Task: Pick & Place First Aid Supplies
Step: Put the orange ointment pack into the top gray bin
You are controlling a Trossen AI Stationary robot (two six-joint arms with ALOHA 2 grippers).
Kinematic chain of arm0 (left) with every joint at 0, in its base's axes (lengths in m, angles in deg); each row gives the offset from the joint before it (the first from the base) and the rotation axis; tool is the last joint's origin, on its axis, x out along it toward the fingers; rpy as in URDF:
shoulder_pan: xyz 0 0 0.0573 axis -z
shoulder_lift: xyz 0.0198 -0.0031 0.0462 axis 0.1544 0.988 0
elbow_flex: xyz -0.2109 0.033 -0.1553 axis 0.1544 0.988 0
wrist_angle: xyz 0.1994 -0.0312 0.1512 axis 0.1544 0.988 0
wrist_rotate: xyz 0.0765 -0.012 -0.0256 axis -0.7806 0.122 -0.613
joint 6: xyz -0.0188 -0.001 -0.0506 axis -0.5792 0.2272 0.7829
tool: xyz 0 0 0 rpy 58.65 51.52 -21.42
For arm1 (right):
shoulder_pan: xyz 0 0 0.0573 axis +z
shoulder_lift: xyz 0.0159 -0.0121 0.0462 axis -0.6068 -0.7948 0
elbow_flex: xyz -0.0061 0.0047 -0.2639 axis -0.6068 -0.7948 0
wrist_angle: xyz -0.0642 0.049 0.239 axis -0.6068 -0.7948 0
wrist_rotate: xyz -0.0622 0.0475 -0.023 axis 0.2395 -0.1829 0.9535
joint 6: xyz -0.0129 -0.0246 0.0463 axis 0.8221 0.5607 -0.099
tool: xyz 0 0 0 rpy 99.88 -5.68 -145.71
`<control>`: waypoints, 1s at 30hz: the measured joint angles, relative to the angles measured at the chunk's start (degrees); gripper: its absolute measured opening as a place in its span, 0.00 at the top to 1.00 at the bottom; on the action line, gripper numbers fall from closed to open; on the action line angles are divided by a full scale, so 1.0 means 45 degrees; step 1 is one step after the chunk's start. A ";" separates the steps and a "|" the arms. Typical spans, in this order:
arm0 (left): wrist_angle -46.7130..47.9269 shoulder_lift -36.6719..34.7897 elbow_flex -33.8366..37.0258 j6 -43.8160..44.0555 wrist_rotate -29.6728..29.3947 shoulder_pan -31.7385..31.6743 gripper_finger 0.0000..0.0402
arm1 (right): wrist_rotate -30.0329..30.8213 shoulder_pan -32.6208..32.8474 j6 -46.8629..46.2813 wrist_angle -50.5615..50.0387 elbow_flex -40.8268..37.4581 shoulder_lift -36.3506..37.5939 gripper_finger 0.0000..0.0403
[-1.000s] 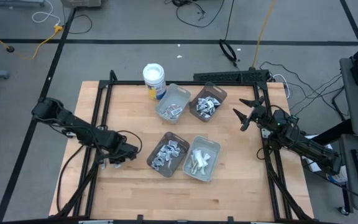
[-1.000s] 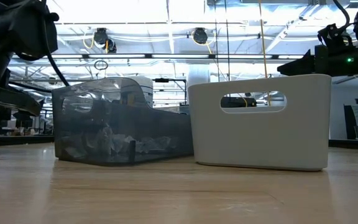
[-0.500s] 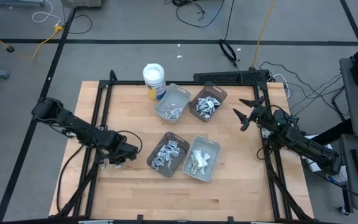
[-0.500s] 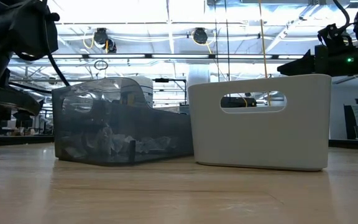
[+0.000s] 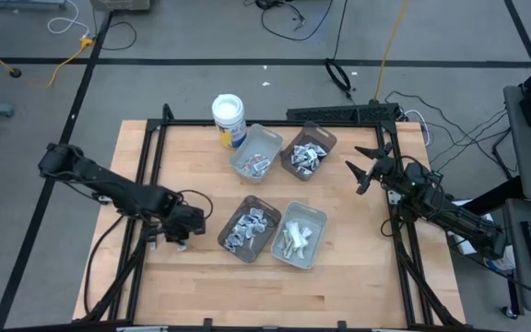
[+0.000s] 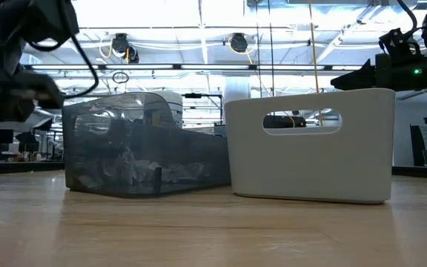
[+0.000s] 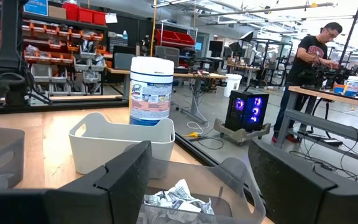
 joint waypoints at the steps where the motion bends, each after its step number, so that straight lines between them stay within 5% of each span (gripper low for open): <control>1: 0.0009 -0.0201 -0.0036 0.0000 -0.0050 -0.0037 0.99 | 0.0000 0.0002 0.0000 -0.0003 -0.0003 -0.0001 0.35; 16: 0.1124 -0.0926 -0.0015 -0.0170 -0.0666 -0.0082 0.96 | 0.0000 0.0002 0.0000 0.0000 0.0000 0.0000 0.35; 30: 0.1802 -0.0926 -0.0009 -0.0204 -0.1015 -0.0262 0.64 | -0.0003 -0.0003 0.0000 -0.0003 -0.0005 -0.0001 0.35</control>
